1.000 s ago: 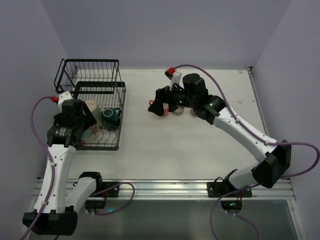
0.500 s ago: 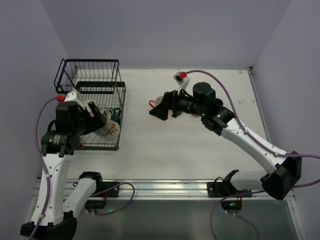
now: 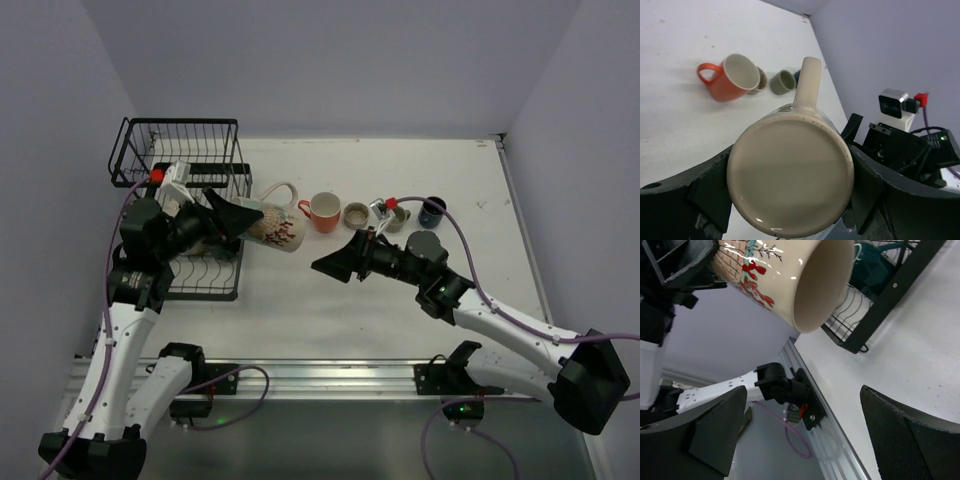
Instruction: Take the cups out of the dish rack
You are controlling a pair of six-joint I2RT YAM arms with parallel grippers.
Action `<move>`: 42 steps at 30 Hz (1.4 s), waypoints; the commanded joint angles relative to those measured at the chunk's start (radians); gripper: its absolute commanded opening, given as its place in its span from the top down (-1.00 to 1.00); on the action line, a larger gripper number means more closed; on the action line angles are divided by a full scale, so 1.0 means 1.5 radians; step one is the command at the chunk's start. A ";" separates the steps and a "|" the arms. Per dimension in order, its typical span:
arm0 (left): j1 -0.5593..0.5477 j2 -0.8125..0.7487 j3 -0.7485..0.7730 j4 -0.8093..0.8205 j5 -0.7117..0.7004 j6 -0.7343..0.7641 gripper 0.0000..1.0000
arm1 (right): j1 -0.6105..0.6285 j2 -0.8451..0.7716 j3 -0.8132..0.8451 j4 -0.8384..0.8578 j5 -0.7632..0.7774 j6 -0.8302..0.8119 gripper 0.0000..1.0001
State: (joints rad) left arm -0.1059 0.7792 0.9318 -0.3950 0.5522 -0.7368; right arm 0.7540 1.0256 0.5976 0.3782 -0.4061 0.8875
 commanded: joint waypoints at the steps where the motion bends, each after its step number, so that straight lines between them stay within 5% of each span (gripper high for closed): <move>1: -0.025 -0.007 -0.026 0.245 0.131 -0.090 0.73 | 0.014 -0.001 0.003 0.146 0.012 0.042 -0.92; 12: -0.150 0.023 -0.118 0.482 0.123 -0.181 0.74 | 0.021 0.032 0.026 0.225 0.023 0.048 -0.85; 16: -0.166 0.002 -0.152 0.506 0.107 -0.193 0.73 | 0.024 0.034 0.027 0.276 0.027 0.061 -0.63; 20: -0.188 -0.002 -0.192 0.542 0.093 -0.211 0.71 | 0.035 0.047 0.035 0.298 0.029 0.073 -0.17; 22: -0.202 0.003 -0.202 0.551 0.079 -0.210 0.67 | 0.040 0.048 0.033 0.306 0.033 0.073 0.26; 25: -0.220 0.011 -0.197 0.534 0.073 -0.190 0.24 | 0.041 0.039 0.015 0.313 0.045 0.076 0.77; 26: -0.221 0.012 -0.192 0.523 0.072 -0.169 -0.22 | 0.041 0.033 0.010 0.308 0.058 0.075 0.86; 30: -0.221 0.015 -0.154 0.412 0.046 -0.074 -0.99 | 0.041 -0.011 0.003 0.233 0.081 0.040 1.00; 42: -0.221 0.001 -0.124 0.212 -0.013 0.107 -1.00 | 0.032 -0.164 0.059 -0.040 0.113 -0.069 1.00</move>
State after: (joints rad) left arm -0.4706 0.8112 0.6968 0.0315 0.6529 -0.7643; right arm 0.8330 0.8574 0.6079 0.4004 -0.3519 0.8604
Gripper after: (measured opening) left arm 1.002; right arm 0.211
